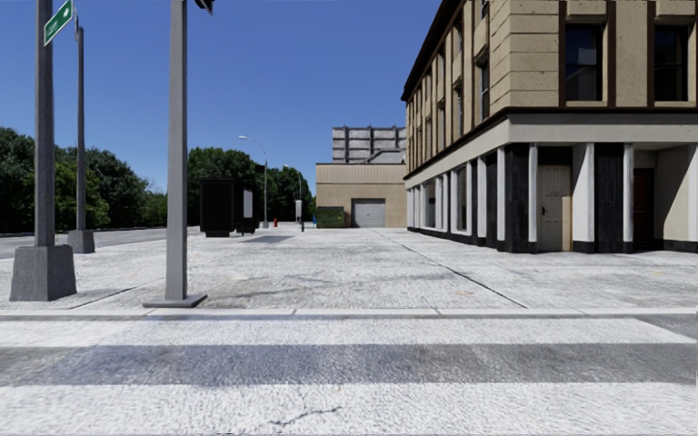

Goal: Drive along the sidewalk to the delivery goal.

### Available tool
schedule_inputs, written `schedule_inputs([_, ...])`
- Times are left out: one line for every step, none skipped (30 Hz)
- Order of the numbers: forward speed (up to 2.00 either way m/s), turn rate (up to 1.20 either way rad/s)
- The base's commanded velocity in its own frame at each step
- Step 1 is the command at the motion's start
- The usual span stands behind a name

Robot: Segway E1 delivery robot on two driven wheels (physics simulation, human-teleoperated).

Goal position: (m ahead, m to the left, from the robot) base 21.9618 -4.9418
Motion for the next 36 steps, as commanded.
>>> schedule_inputs([2.0, 0.0])
schedule_inputs([2.0, 0.0])
schedule_inputs([2.0, 0.0])
schedule_inputs([2.0, 0.0])
schedule_inputs([2.0, 0.0])
schedule_inputs([2.0, 0.0])
schedule_inputs([2.0, 0.0])
schedule_inputs([2.0, 0.0])
schedule_inputs([2.0, 0.0])
schedule_inputs([2.0, 0.0])
schedule_inputs([2.0, 0.0])
schedule_inputs([2.0, 0.0])
schedule_inputs([2.0, 0.0])
schedule_inputs([2.0, 0.0])
schedule_inputs([2.0, 0.0])
schedule_inputs([2.0, 0.0])
schedule_inputs([2.0, 0.0])
schedule_inputs([2.0, 0.0])
schedule_inputs([2.0, 0.0])
schedule_inputs([2.0, 0.0])
schedule_inputs([2.0, 0.0])
schedule_inputs([2.0, 0.0])
schedule_inputs([2.0, 0.0])
schedule_inputs([2.0, 0.0])
schedule_inputs([2.0, 0.0])
schedule_inputs([2.0, 0.0])
schedule_inputs([2.0, 0.0])
schedule_inputs([2.0, 0.0])
schedule_inputs([2.0, 0.0])
schedule_inputs([2.0, 0.0])
schedule_inputs([2.0, 0.0])
schedule_inputs([2.0, 0.0])
schedule_inputs([2.0, 0.0])
schedule_inputs([2.0, 0.0])
schedule_inputs([2.0, 0.0])
schedule_inputs([2.0, 0.0])
